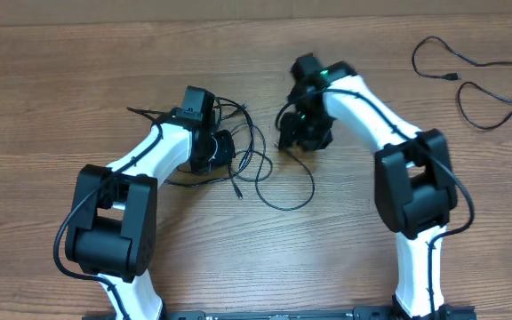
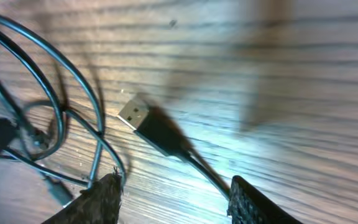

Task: Untangle cables

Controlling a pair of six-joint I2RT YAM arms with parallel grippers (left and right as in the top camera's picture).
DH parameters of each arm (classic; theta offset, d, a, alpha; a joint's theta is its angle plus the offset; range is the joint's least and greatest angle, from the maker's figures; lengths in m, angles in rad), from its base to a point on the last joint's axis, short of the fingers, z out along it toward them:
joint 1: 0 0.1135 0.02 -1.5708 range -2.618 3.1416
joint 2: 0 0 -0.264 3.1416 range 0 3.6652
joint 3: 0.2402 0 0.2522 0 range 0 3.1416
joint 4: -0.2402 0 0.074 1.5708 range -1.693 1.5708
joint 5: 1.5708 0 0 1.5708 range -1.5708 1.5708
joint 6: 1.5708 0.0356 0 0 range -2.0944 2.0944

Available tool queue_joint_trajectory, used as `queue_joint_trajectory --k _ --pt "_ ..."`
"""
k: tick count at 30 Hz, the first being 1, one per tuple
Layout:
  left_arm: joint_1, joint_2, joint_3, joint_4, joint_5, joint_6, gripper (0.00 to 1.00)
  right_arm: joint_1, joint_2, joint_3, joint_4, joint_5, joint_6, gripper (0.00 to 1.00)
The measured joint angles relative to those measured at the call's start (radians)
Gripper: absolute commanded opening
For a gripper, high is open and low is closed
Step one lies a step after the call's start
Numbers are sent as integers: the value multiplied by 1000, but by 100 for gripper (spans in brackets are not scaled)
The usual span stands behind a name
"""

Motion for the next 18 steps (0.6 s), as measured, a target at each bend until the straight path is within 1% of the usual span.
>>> queue_joint_trajectory --k 1,3,4,8,10,14,16,18 --pt "4 0 0 5 33 0 4 -11 -5 0 0 -7 -4 56" --pt "19 0 0 42 164 7 4 -19 -7 0 0 -16 -11 56" --pt "31 0 1 74 262 19 4 -17 -7 0 -1 -21 -14 55" --pt "72 0 1 147 547 39 4 -11 -7 0 0 -35 -15 55" --pt "83 0 1 150 621 48 4 -11 -7 0 5 -40 -14 55" --pt "87 0 1 151 693 55 4 -11 -7 0 19 -72 -15 56" --pt "89 0 1 151 705 40 4 -11 -7 0 20 -79 -14 56" --pt "100 0 1 152 720 -8 4 -11 -7 0 16 -85 -11 55"
